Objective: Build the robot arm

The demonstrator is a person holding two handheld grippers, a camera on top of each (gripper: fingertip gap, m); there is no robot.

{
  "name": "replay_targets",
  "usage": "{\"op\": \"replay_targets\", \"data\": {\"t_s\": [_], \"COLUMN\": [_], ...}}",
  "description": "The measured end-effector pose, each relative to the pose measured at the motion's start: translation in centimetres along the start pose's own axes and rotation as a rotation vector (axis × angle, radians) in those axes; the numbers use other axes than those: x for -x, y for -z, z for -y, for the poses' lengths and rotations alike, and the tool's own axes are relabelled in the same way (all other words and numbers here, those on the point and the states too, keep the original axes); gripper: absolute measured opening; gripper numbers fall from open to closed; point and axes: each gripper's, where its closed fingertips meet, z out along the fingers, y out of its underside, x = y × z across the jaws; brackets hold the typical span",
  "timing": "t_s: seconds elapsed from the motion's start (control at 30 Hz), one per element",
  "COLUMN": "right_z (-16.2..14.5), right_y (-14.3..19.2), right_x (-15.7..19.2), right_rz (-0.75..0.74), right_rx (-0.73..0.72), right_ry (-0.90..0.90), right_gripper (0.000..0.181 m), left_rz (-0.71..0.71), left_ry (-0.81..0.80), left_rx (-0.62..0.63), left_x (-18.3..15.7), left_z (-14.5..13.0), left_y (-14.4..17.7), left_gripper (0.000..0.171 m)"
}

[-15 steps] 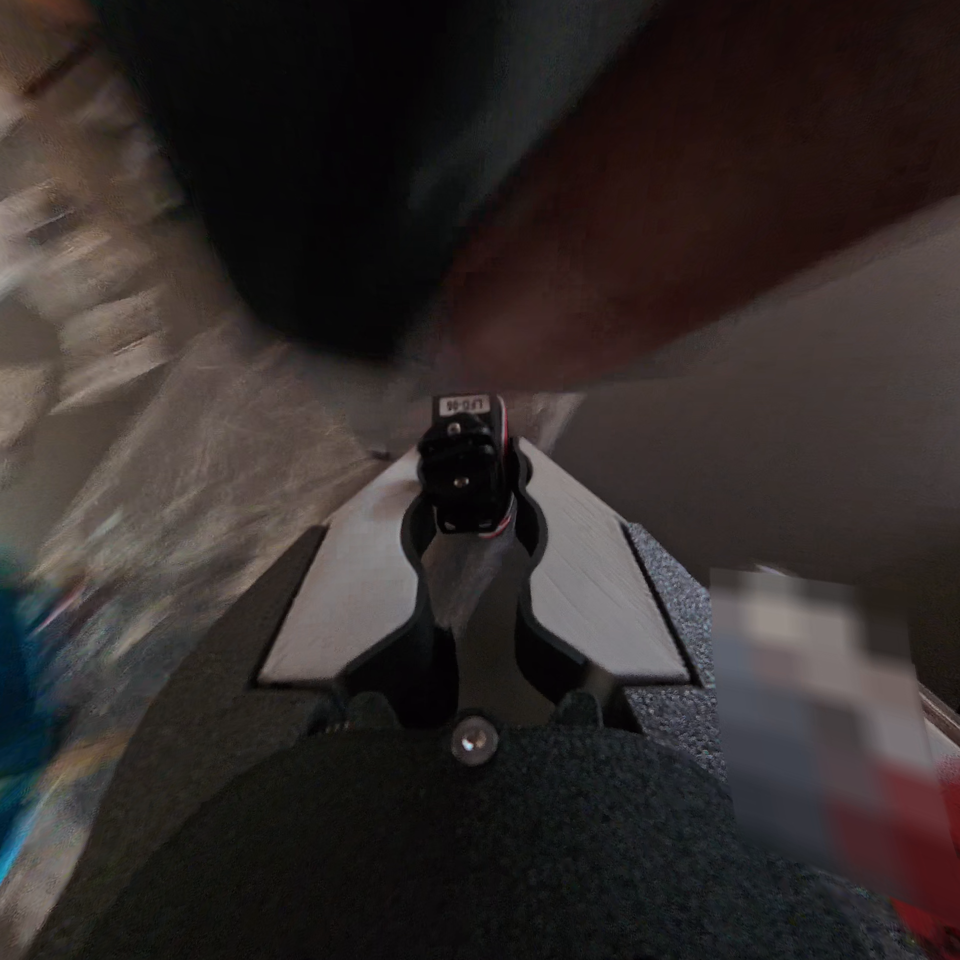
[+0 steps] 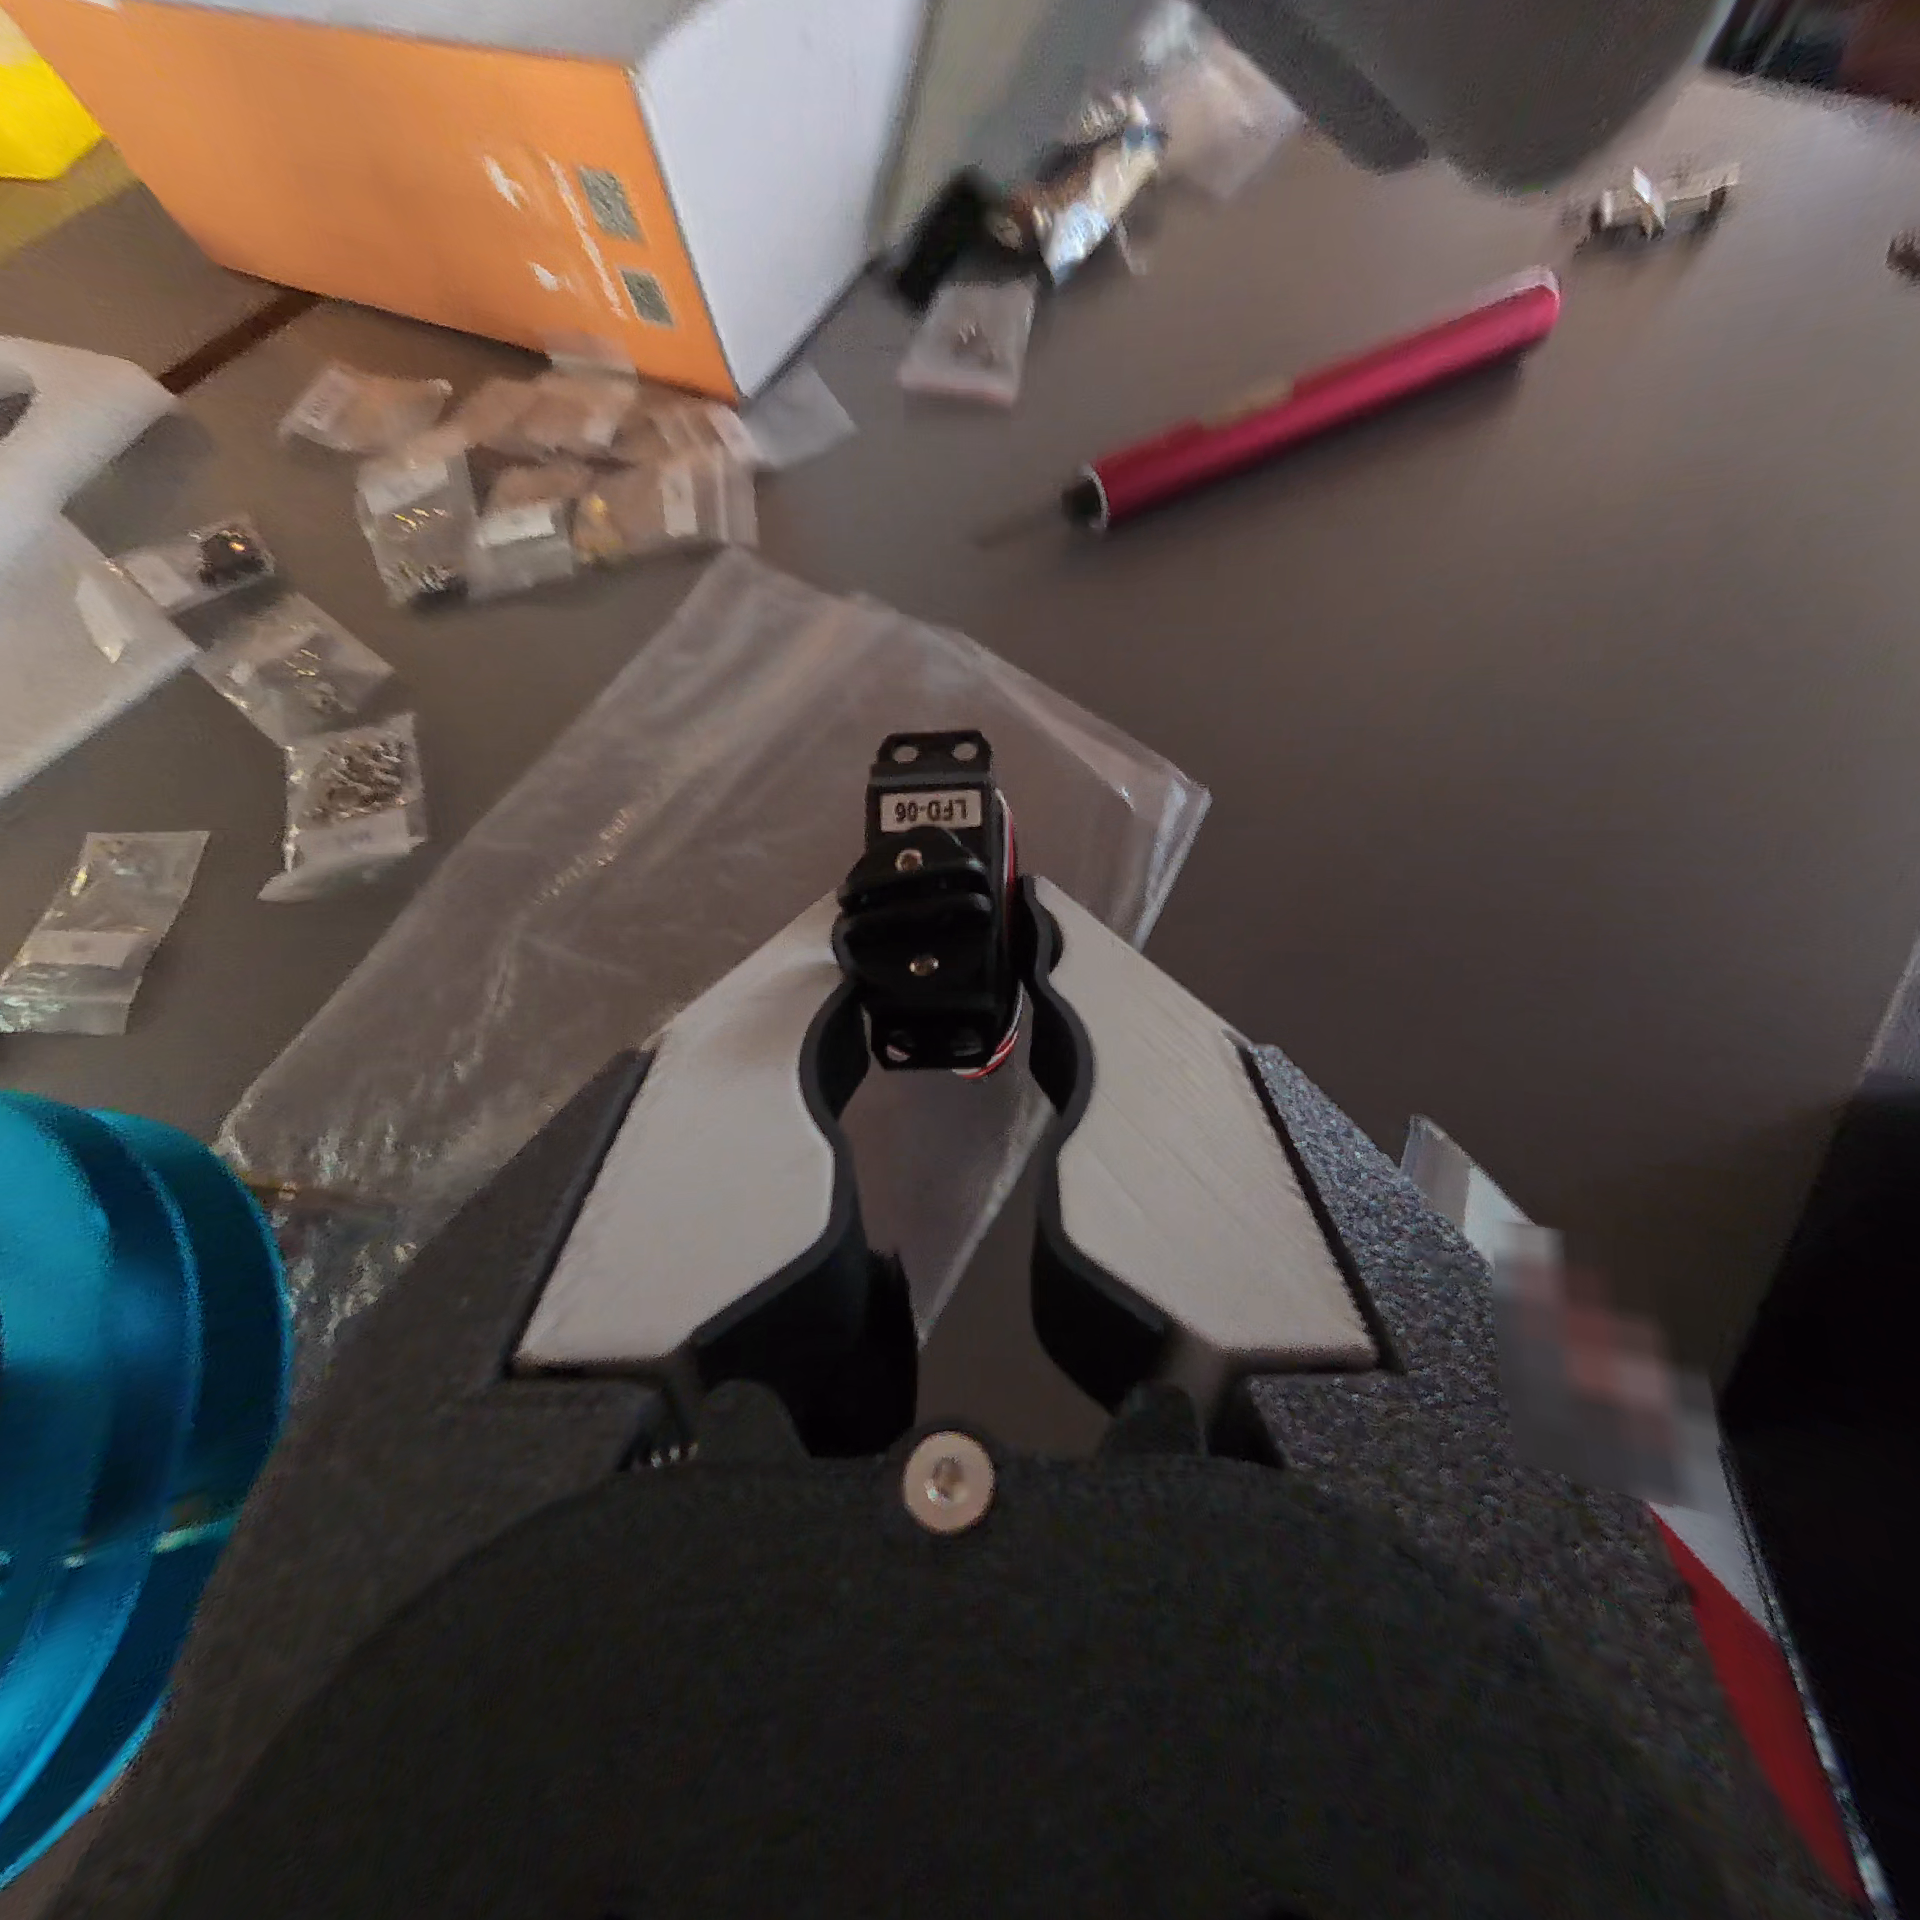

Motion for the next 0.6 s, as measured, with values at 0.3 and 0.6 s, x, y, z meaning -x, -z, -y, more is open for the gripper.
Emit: {"op": "replay_targets", "data": {"t_s": [0.3, 0.6], "right_z": [-2.6, -5.2], "right_y": [-1.3, -3.6], "right_x": [1.3, -2.6], "right_rz": [0.126, 0.17], "right_rx": [-0.144, -0.124], "right_ry": [0.146, 0.32], "right_gripper": [0.011, 0.02], "left_rz": [0.019, 0.076], "left_ry": [0.076, 0.123], "left_rx": [0.145, 0.164], "left_x": [1.8, 1.6], "left_z": [-2.8, -3.7], "left_y": [-2.4, -2.8], "left_gripper": [0.026, 0.026]}}
